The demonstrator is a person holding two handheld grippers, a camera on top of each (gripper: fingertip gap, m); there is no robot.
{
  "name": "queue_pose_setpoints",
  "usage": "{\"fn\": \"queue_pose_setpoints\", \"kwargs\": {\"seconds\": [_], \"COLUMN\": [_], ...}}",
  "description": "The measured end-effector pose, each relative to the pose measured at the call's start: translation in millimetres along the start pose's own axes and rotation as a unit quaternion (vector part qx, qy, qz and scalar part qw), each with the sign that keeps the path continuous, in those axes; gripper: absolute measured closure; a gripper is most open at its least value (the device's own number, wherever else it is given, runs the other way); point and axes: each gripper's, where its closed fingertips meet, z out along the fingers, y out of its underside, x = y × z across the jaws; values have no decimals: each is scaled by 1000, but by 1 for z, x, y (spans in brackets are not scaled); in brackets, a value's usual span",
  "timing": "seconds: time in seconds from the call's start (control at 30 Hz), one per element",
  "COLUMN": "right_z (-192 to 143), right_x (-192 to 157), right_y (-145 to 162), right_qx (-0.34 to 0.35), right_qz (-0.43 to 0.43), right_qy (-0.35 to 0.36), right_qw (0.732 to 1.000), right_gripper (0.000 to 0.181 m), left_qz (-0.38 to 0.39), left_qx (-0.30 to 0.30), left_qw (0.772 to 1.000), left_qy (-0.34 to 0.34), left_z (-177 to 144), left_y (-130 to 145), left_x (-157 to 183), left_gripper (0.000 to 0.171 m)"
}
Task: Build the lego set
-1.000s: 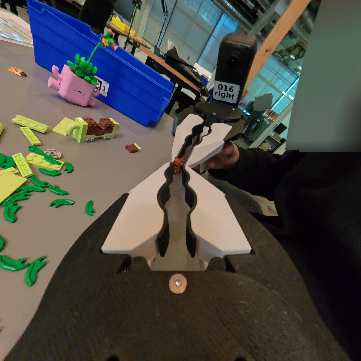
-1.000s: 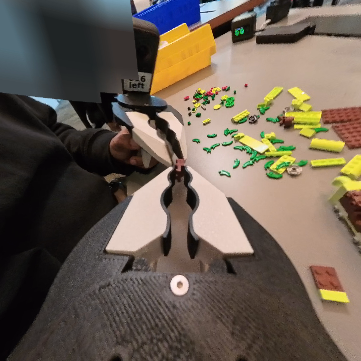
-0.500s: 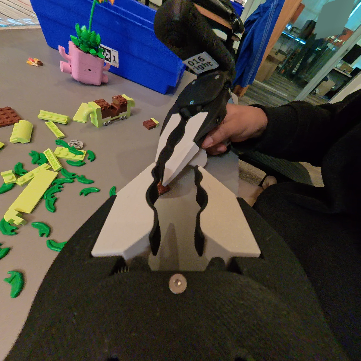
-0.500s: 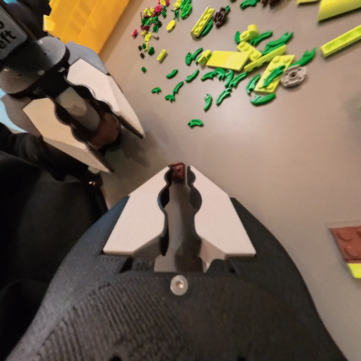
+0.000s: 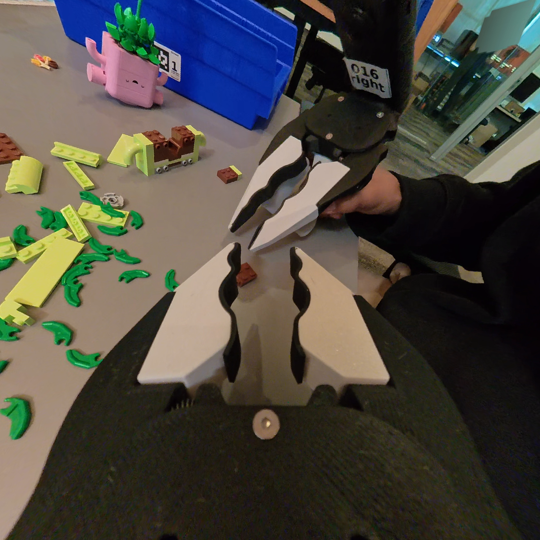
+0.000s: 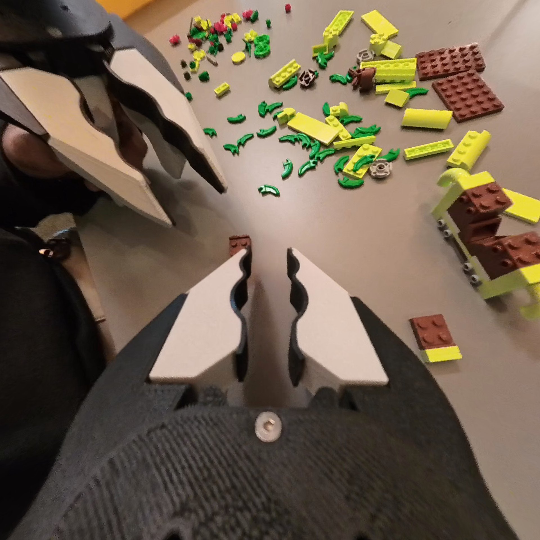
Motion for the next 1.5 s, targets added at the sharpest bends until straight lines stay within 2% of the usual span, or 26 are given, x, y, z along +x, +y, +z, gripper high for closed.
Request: {"fn": "queue_pose_setpoints", "kwargs": {"seconds": [0.13,0.33,0.53,0.7,0.83,1.0,1.1,1.27,1.33,1.4,1.5], "right_z": [-1,-15,-19,-17,-23,-29,-30,-23,-19,-17,-19], "right_x": [2,17,29,33,44,40,34,33,34,35,33], "right_y": [-1,-15,-17,-14,-15,-16,-16,-11,-7,-5,-8], "right_qx": [7,66,74,62,71,101,108,79,63,55,67], "right_qz": [-25,4,16,19,24,73,91,81,83,87,82], "right_qy": [31,69,110,127,173,192,202,221,220,218,214], "right_qw": [999,995,991,990,982,974,969,969,970,971,971], "right_gripper": [160,160,165,166,165,162,161,161,161,160,161], "left_qz": [4,7,15,-16,12,37,36,31,31,40,29], "left_qx": [-11,-32,-49,-18,-16,-11,-29,-31,-21,-15,-14], "left_qw": [1000,999,998,999,999,999,998,998,997,991,966], "left_qy": [-10,-40,-46,-28,-26,-32,-29,-45,-64,-126,-257], "left_z": [3,7,11,20,29,18,10,0,-10,-32,-99], "left_y": [3,8,12,-8,-23,-14,-14,-12,-17,-23,-24], "left_x": [-1,-8,-8,-11,-15,-9,-6,-18,-29,-61,-132], "left_gripper": [142,145,145,145,144,145,144,146,146,149,151]}}
